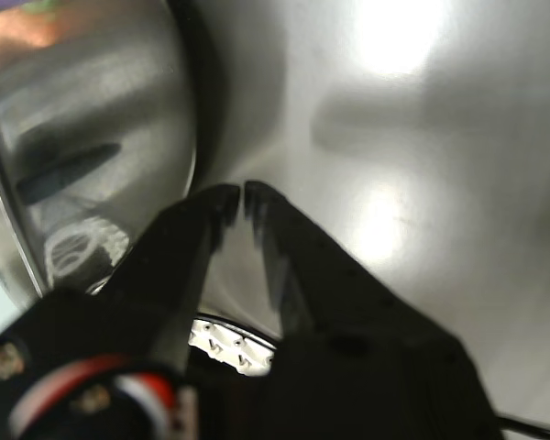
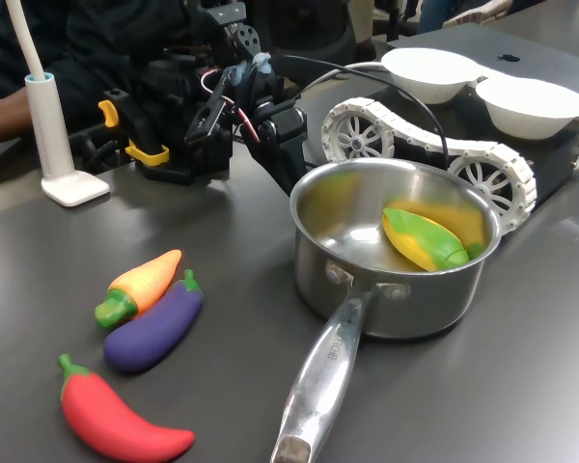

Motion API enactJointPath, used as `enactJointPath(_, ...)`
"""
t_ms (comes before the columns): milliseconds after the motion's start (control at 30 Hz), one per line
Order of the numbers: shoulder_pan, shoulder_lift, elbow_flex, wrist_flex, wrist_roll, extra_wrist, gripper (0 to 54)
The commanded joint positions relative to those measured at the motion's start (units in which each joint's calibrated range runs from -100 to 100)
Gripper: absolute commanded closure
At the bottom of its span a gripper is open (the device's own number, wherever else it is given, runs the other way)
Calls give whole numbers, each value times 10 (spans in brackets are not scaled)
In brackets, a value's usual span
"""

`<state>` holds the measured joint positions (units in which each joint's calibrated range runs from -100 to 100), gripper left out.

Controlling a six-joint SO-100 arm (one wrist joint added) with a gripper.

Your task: Pick up the brinjal and place them in the pan

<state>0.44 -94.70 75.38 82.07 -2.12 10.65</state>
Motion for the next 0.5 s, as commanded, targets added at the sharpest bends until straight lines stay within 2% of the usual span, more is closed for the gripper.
enactJointPath(0, -23, -7, -15, -1, 30, 7, 534)
enactJointPath(467, -22, -7, -15, -1, 30, 7, 534)
